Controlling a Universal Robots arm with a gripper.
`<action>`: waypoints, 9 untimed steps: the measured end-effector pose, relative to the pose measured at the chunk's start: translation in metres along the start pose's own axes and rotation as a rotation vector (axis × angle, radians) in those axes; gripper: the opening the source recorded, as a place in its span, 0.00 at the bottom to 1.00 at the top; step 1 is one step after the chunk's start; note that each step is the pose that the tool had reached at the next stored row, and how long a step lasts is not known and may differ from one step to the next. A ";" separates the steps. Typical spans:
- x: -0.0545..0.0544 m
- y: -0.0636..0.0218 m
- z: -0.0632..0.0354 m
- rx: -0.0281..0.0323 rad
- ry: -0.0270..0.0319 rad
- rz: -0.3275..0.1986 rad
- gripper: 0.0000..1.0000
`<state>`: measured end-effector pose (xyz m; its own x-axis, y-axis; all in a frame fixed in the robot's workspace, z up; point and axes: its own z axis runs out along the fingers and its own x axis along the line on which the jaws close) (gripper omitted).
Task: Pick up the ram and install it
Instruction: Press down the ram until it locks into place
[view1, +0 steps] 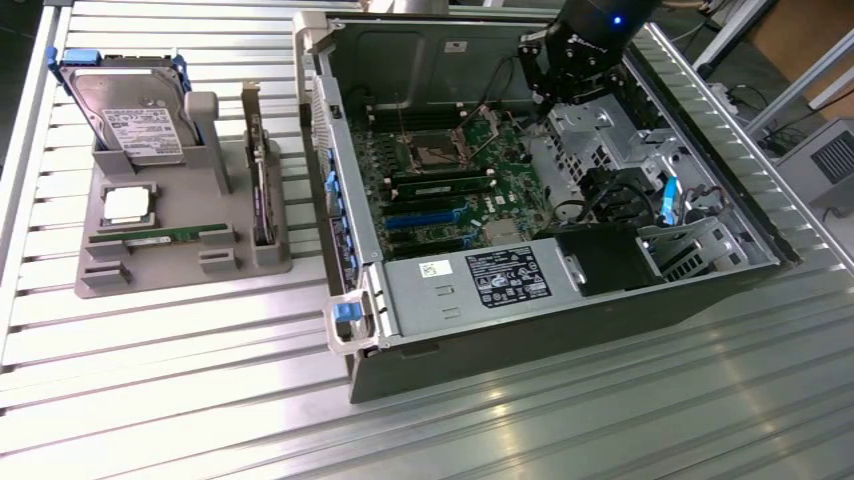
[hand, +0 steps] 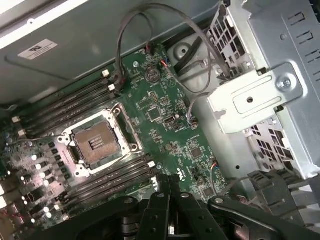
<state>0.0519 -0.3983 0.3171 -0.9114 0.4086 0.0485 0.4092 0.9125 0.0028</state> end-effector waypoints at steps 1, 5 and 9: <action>0.000 0.0000 0.0000 0.0012 0.0000 -0.023 0.10; 0.000 0.0000 0.0000 0.0068 0.0004 -0.140 0.10; 0.000 0.0000 0.0000 0.0148 0.0008 -0.305 0.10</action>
<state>0.0519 -0.3983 0.3171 -0.9921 0.1159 0.0485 0.1162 0.9932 0.0027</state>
